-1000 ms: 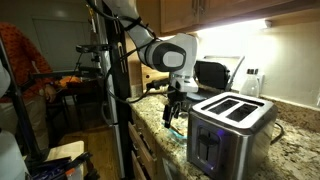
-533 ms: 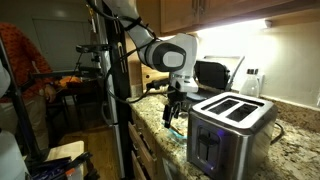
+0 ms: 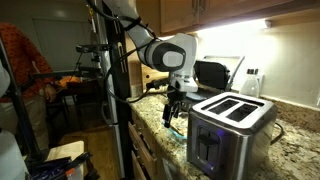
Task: Put one slice of bread inside the toaster
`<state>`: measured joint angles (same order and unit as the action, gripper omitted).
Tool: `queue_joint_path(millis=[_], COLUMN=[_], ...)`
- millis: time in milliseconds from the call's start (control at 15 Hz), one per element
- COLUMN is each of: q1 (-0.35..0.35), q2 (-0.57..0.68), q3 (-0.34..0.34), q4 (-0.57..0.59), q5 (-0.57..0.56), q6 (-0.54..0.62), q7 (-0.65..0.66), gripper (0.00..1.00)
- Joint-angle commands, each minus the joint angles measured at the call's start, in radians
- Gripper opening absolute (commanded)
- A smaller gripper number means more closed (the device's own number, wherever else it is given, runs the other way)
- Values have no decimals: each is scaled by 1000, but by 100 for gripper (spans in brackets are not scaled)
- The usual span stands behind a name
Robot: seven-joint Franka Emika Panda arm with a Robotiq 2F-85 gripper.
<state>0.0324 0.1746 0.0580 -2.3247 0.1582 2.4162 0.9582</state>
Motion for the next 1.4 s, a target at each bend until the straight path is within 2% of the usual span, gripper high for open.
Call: queue_joint_path(millis=[0,333,400,867,1067,1267,1333], q1=[23,27,27,28,29,28,28], q2=[10,14,15,25,25,25,25], q3=[-14,-15,-15,-16,-16,-17,-17], q4=[11,13,14,25,30,30,30], q5=[7,6,6,5,4,6,6], q6=[-5,-9,-10,-16,-17,-16,-17], q7=[-3,-6,-6,-7,-7,-9,-10], gripper=[100,100,78,35,39,54,55])
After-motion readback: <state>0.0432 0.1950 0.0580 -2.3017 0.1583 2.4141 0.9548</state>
